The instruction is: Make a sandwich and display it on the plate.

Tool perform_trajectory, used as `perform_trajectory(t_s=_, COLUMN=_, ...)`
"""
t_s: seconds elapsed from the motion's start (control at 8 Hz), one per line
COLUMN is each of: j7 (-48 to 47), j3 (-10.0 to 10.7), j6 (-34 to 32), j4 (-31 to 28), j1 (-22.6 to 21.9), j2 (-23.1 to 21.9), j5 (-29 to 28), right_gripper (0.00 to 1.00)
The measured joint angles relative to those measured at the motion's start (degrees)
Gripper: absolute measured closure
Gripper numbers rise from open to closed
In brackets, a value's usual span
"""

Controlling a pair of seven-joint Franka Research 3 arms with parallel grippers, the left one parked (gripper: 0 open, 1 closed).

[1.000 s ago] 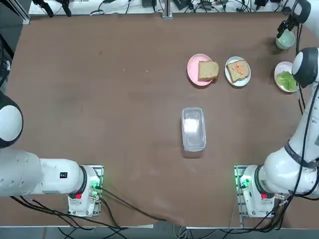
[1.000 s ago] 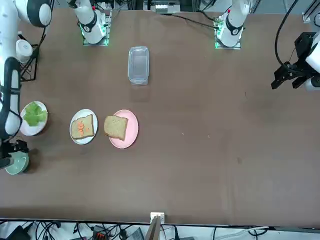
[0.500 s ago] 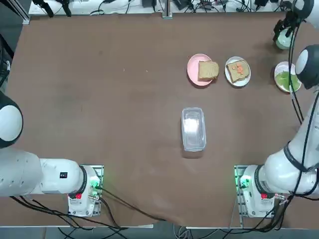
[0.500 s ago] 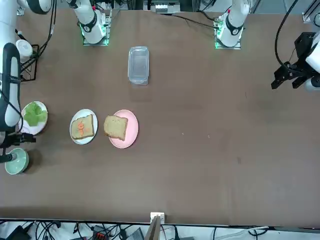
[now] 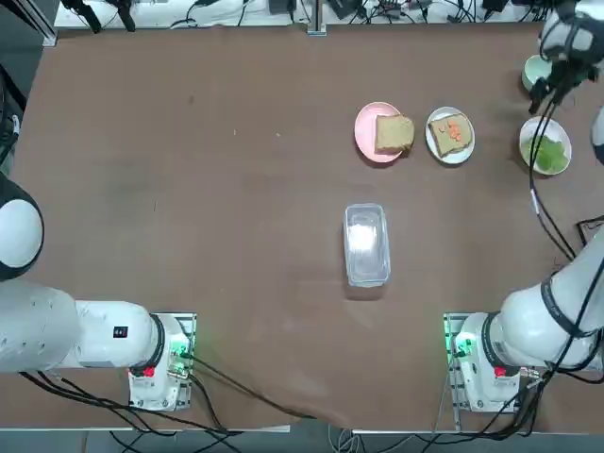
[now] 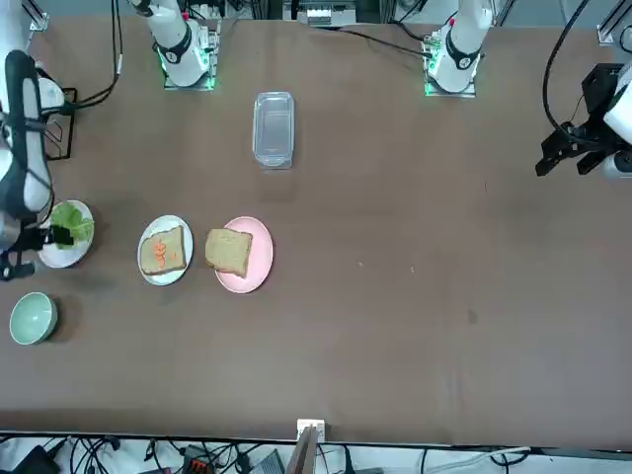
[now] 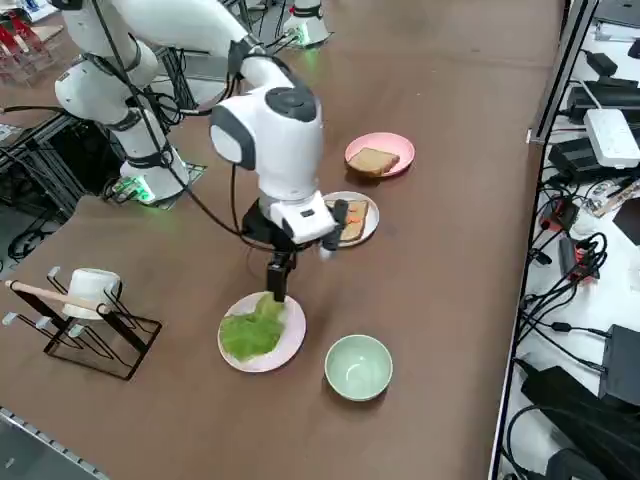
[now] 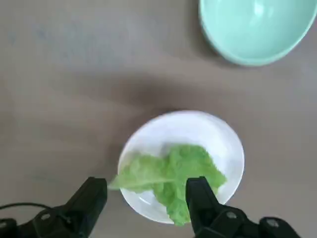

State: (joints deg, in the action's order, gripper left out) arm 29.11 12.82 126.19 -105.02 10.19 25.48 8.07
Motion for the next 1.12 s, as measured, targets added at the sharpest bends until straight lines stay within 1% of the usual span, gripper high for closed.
perform_trajectory(t_s=0.12, j7=3.1, j3=0.0, j6=4.2, j4=-4.1, j1=1.7, j2=-1.0, j5=0.4, right_gripper=0.04)
perform_trajectory(t_s=0.25, j7=6.1, j3=0.1, j6=7.9, j4=-6.7, j1=3.8, j2=-1.1, j5=0.4, right_gripper=0.04)
perform_trajectory(t_s=0.5, j7=9.9, j3=0.1, j6=12.4, j4=-9.1, j1=6.1, j2=0.1, j5=0.4, right_gripper=0.05)
perform_trajectory(t_s=0.88, j7=10.5, j3=-0.1, j6=14.0, j4=-9.1, j1=6.2, j2=2.3, j5=0.4, right_gripper=0.1)
perform_trajectory(t_s=1.12, j7=10.6, j3=-0.1, j6=14.1, j4=-9.1, j1=6.2, j2=2.9, j5=0.5, right_gripper=0.19)
